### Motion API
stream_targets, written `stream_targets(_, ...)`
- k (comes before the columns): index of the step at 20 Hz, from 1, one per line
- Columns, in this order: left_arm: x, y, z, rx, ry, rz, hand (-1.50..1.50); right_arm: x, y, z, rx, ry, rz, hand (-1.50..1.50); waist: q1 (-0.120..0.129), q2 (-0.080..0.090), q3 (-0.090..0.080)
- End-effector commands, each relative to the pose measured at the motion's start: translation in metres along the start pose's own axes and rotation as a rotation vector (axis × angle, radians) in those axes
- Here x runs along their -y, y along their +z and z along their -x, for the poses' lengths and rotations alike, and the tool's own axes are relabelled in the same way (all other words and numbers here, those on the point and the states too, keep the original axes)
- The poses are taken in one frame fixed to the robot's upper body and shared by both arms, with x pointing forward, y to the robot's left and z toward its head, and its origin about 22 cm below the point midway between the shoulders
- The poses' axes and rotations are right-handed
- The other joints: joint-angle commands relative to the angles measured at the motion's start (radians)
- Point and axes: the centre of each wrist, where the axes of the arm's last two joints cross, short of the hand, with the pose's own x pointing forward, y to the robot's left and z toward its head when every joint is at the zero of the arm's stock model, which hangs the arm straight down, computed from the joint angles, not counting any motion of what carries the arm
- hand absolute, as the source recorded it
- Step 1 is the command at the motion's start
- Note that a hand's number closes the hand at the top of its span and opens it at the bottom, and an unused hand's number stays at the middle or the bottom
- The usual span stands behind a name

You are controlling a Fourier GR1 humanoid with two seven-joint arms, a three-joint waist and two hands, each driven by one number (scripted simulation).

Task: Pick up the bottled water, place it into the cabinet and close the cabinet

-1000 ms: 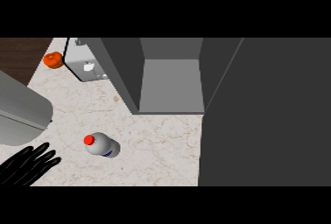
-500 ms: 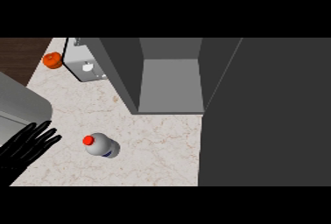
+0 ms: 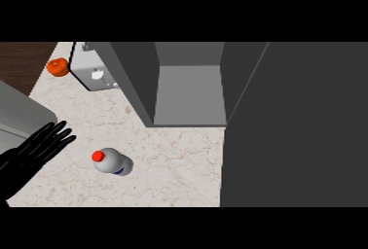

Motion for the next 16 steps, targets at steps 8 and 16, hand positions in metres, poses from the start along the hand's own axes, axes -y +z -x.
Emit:
stream_targets(8,-0.030,-0.034,0.054,-0.070,-0.017,-0.009,-1.50,0.014,0.009,-0.013,0.014,-0.007,-0.018,-1.50,-0.008,0.003,-0.001)
stream_targets(16,-0.039,-0.040,0.087,-0.151,0.037,-0.058,-1.50,0.004,0.027,-0.002,0.015,-0.020,-0.007,-1.50,-0.012,0.001,0.000)
